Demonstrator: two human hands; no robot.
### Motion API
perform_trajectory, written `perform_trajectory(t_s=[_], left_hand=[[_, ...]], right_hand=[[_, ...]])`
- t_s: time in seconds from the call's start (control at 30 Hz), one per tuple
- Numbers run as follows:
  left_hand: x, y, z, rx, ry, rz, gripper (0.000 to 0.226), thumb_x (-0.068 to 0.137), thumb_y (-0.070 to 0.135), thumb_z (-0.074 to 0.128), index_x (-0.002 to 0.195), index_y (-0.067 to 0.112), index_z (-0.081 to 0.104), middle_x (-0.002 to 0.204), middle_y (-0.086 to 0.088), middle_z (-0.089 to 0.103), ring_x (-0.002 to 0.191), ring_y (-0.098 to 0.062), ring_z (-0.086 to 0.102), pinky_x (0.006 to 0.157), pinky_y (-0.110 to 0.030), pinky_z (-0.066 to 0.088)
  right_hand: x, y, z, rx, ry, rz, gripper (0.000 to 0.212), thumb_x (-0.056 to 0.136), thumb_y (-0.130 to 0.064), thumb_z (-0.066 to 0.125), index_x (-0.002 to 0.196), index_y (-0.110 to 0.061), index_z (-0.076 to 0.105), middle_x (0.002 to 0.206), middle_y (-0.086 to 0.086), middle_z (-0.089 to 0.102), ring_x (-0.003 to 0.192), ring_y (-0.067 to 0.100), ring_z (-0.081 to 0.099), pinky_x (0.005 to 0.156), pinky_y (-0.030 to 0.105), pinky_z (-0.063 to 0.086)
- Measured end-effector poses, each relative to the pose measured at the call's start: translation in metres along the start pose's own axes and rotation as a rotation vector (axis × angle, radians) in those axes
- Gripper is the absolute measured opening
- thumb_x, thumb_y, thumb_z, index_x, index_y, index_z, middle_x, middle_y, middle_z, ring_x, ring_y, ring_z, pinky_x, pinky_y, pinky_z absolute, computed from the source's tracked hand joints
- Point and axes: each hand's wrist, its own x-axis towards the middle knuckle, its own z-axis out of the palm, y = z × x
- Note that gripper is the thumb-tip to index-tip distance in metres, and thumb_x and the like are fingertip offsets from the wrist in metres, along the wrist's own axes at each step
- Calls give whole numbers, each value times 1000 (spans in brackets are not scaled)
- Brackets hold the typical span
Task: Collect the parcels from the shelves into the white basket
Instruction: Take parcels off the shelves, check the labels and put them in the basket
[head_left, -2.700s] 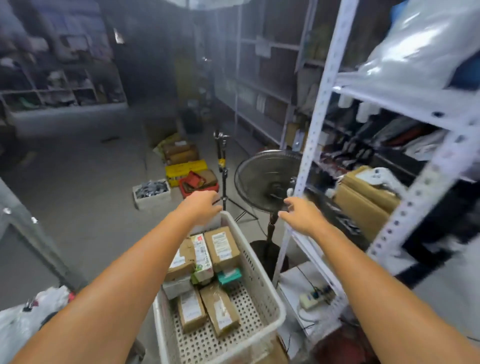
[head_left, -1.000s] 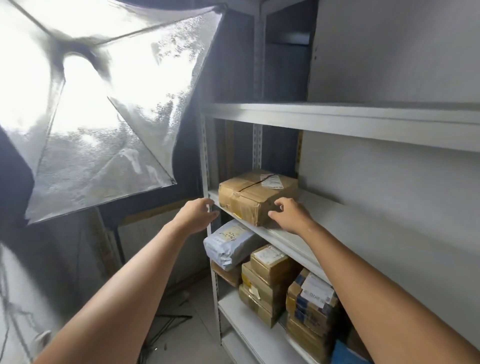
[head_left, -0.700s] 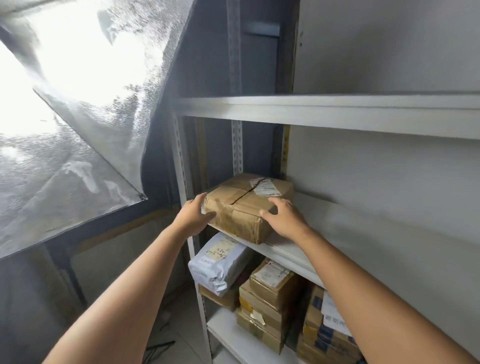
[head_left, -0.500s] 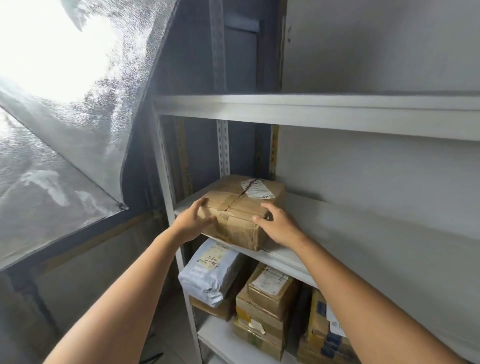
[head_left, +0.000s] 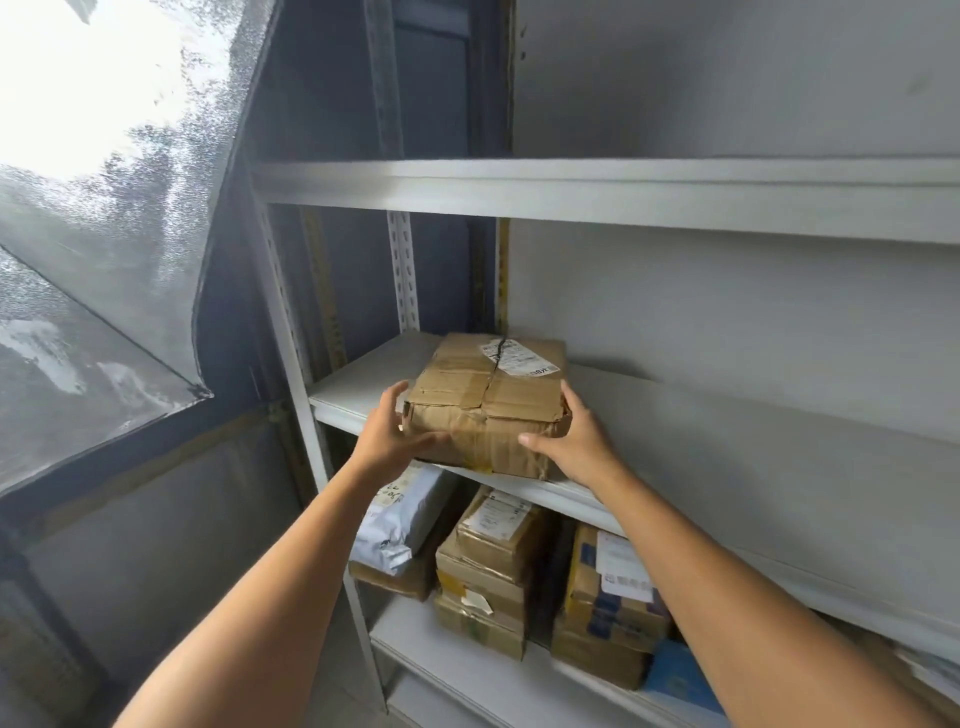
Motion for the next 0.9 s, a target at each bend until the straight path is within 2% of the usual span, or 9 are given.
perform_trajectory(t_s=[0.07,0.13,0.23,0.37,0.43,0.53,0.67,0.8,0.9], left_hand=[[-15,12,18,1,-12,-4,92,66,24,86,144,23,37,122,-9,57,112,-27,58,94,-44,52],[-32,26,42,45,-33,76,76,69,23,84,136,21,49,117,-5,62,110,-24,58,95,-42,51],[-59,47,76,-40,-60,73,71,72,18,82,134,20,49,121,-1,60,110,-20,57,95,-37,50],[-92,72,117,-239,-80,14,69,72,5,80,131,14,44,119,-9,58,101,-17,60,69,-18,55],[-103,84,130,-307,-120,-6,68,73,1,78,129,10,42,122,-15,55,101,-19,60,63,-18,55],[-113,102,142,-341,-176,-6,67,74,4,78,129,10,41,125,-15,52,104,-21,58,63,-19,56],[-117,127,151,-382,-235,24,63,75,3,77,127,11,43,125,-14,54,110,-27,59,71,-25,58],[-122,147,158,-409,-274,68,61,77,-1,73,129,7,42,122,-16,55,98,-19,62,65,-21,56],[-122,158,163,-411,-320,80,62,79,1,73,131,7,40,123,-16,55,97,-18,62,61,-19,55]], right_hand=[[-15,11,-22,-17,44,6,98,72,-27,84,151,-20,26,143,2,47,129,20,46,104,33,39],[-32,23,-45,-24,76,-6,87,69,-28,85,143,-19,40,132,0,57,121,19,54,100,32,44],[-57,38,-79,-28,116,-12,80,66,-30,87,136,-18,49,125,0,62,115,20,58,99,38,48],[-86,56,-129,-46,116,8,90,65,-33,87,142,-19,41,134,1,56,122,20,53,103,43,46],[-98,59,-151,-55,116,3,93,66,-34,87,144,-21,37,136,1,53,122,18,50,101,36,44],[-111,57,-177,-91,109,-15,92,67,-32,87,144,-22,38,135,-1,53,116,13,50,96,30,41],[-121,51,-203,-85,157,-6,79,66,-28,87,134,-23,48,126,-2,60,115,17,55,100,36,44],[-125,44,-228,10,238,-6,54,66,-21,87,114,-21,61,119,-2,66,116,18,58,103,40,44],[-127,42,-242,61,237,20,51,67,-22,87,111,-20,64,123,1,65,118,19,57,106,45,42]])
